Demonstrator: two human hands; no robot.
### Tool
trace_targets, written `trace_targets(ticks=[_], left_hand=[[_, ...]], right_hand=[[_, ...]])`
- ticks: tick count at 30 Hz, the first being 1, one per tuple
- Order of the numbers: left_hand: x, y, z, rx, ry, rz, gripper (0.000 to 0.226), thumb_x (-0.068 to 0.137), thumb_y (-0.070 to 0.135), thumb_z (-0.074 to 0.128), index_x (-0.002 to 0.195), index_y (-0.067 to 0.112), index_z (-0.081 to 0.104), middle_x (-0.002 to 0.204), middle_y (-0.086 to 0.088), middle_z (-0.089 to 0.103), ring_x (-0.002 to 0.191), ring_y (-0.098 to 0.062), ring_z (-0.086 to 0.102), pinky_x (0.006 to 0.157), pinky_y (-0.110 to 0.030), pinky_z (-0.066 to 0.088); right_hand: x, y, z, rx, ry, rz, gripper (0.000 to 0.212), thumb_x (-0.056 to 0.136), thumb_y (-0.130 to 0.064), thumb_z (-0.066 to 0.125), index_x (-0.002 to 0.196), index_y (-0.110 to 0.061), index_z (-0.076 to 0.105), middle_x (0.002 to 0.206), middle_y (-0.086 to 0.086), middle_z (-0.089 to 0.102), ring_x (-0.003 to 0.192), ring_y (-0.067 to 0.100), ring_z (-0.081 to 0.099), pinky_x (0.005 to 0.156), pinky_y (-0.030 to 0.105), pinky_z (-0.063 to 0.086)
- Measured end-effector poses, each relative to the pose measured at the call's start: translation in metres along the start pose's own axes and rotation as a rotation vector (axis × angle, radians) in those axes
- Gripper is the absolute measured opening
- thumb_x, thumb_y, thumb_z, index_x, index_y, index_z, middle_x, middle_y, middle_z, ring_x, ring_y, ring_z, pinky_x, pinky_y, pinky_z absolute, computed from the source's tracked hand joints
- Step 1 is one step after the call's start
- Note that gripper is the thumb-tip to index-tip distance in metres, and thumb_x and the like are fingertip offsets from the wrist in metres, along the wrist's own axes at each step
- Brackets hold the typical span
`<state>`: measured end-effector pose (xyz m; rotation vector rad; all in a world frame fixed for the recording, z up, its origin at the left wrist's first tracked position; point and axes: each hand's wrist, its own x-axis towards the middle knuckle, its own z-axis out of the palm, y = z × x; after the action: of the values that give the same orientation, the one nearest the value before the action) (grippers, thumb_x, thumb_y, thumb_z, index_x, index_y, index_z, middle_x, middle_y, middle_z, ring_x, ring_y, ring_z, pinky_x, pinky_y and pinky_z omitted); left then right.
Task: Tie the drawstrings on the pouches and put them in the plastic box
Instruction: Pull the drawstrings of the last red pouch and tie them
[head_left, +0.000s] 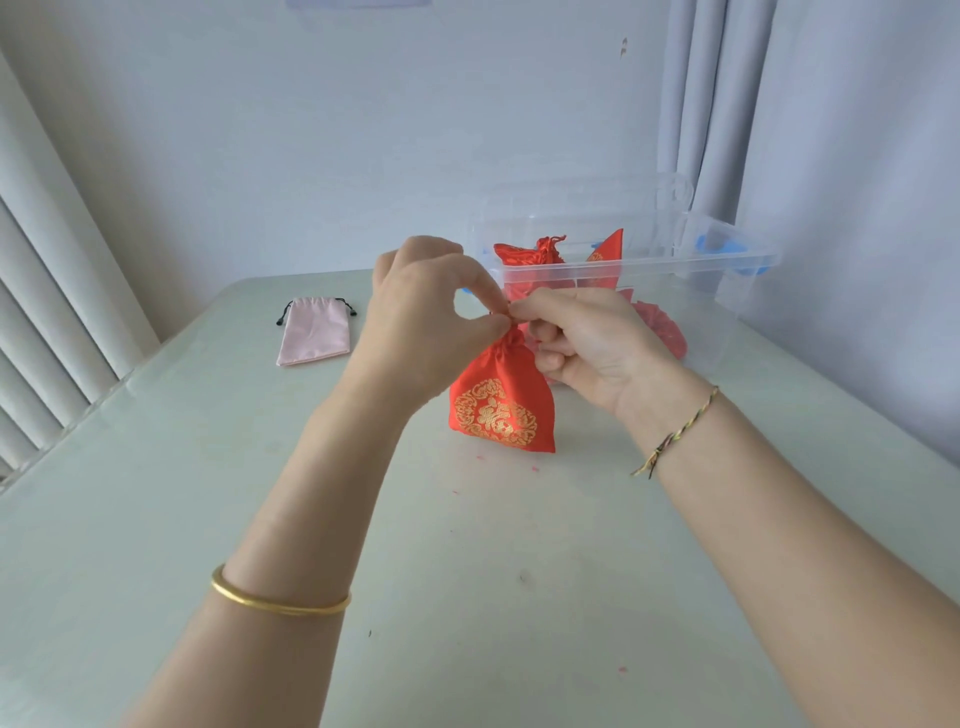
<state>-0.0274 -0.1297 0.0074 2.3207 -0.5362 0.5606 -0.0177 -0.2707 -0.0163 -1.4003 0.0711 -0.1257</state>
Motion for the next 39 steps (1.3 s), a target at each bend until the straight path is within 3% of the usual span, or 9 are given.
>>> trace_targets(ticks=[7, 13, 17, 19, 22, 27, 33, 35, 39], left_hand=[[0.002, -0.003, 0.002, 0.036, -0.002, 0.036, 0.009, 0.079, 0.025, 0.069, 0.087, 0.027, 0.065, 0.122, 0.010, 0.044, 0.119, -0.009, 0.033, 0.074, 0.011, 0.014], [0.004, -0.009, 0.004, -0.032, -0.045, 0.057, 0.012, 0.079, 0.021, 0.070, 0.088, 0.025, 0.063, 0.116, 0.011, 0.042, 0.120, -0.012, 0.035, 0.087, -0.018, 0.031], [0.003, -0.009, 0.004, -0.042, -0.045, 0.058, 0.007, 0.079, 0.023, 0.071, 0.083, 0.027, 0.067, 0.120, 0.009, 0.045, 0.120, -0.012, 0.036, 0.094, -0.022, 0.034], [0.004, -0.008, 0.003, -0.042, -0.032, 0.056, 0.006, 0.079, 0.023, 0.071, 0.081, 0.027, 0.068, 0.121, 0.008, 0.048, 0.119, -0.012, 0.039, 0.093, -0.015, 0.031], [0.003, -0.007, 0.003, -0.044, -0.008, 0.012, 0.002, 0.081, 0.023, 0.069, 0.082, 0.022, 0.067, 0.116, 0.012, 0.052, 0.107, -0.010, 0.046, 0.076, 0.006, 0.023], [0.006, -0.012, 0.001, -0.165, -0.005, -0.033, 0.004, 0.087, 0.012, 0.056, 0.083, 0.014, 0.058, 0.086, 0.007, 0.055, 0.074, -0.008, 0.049, 0.055, -0.001, 0.032], [0.007, -0.017, 0.012, -0.220, -0.116, -0.104, 0.012, 0.090, 0.007, 0.050, 0.080, 0.014, 0.053, 0.073, 0.000, 0.051, 0.069, -0.018, 0.044, 0.058, -0.024, 0.036], [0.008, -0.020, 0.012, -0.254, -0.134, -0.130, 0.018, 0.090, 0.008, 0.050, 0.075, 0.018, 0.052, 0.076, -0.003, 0.056, 0.072, -0.018, 0.048, 0.065, -0.028, 0.040], [0.007, -0.018, 0.011, -0.317, -0.145, -0.143, 0.021, 0.090, 0.008, 0.051, 0.073, 0.020, 0.052, 0.071, 0.002, 0.058, 0.070, -0.015, 0.052, 0.065, -0.027, 0.041]], right_hand=[[0.000, -0.001, -0.002, 0.008, -0.080, 0.003, 0.035, 0.075, -0.003, 0.064, 0.048, -0.014, 0.046, 0.044, -0.001, 0.032, 0.041, 0.011, 0.025, 0.046, 0.025, 0.019], [-0.001, -0.002, -0.004, -0.009, -0.124, -0.010, 0.032, 0.078, -0.003, 0.061, 0.053, -0.011, 0.043, 0.039, -0.004, 0.031, 0.044, 0.012, 0.023, 0.044, 0.023, 0.023], [-0.002, -0.002, -0.004, -0.015, -0.146, -0.028, 0.042, 0.081, -0.003, 0.060, 0.042, -0.015, 0.049, 0.036, -0.006, 0.031, 0.047, 0.013, 0.022, 0.042, 0.021, 0.025], [-0.002, -0.003, -0.005, -0.029, -0.168, -0.038, 0.048, 0.082, -0.003, 0.060, 0.037, -0.019, 0.052, 0.036, -0.007, 0.031, 0.045, 0.012, 0.023, 0.042, 0.021, 0.025], [-0.002, -0.005, -0.009, -0.050, -0.223, -0.050, 0.028, 0.084, -0.004, 0.061, 0.058, -0.013, 0.060, 0.039, -0.008, 0.037, 0.042, 0.008, 0.026, 0.043, 0.020, 0.026], [0.004, -0.008, -0.028, -0.163, -0.080, -0.111, 0.015, 0.081, -0.003, 0.064, 0.070, -0.011, 0.063, 0.062, -0.002, 0.053, 0.049, 0.007, 0.038, 0.043, 0.014, 0.033], [0.004, 0.002, -0.029, -0.383, 0.014, -0.201, 0.016, 0.083, -0.003, 0.064, 0.070, -0.012, 0.062, 0.056, -0.005, 0.056, 0.039, -0.001, 0.048, 0.037, 0.012, 0.034], [0.002, -0.001, -0.032, -0.511, -0.014, -0.218, 0.006, 0.084, -0.008, 0.064, 0.082, -0.013, 0.067, 0.059, -0.007, 0.058, 0.043, 0.003, 0.049, 0.038, 0.016, 0.032], [-0.002, -0.012, -0.032, -0.582, -0.089, -0.240, 0.026, 0.081, -0.019, 0.069, 0.107, -0.017, 0.067, 0.073, -0.009, 0.059, 0.049, 0.000, 0.052, 0.042, 0.018, 0.035]])
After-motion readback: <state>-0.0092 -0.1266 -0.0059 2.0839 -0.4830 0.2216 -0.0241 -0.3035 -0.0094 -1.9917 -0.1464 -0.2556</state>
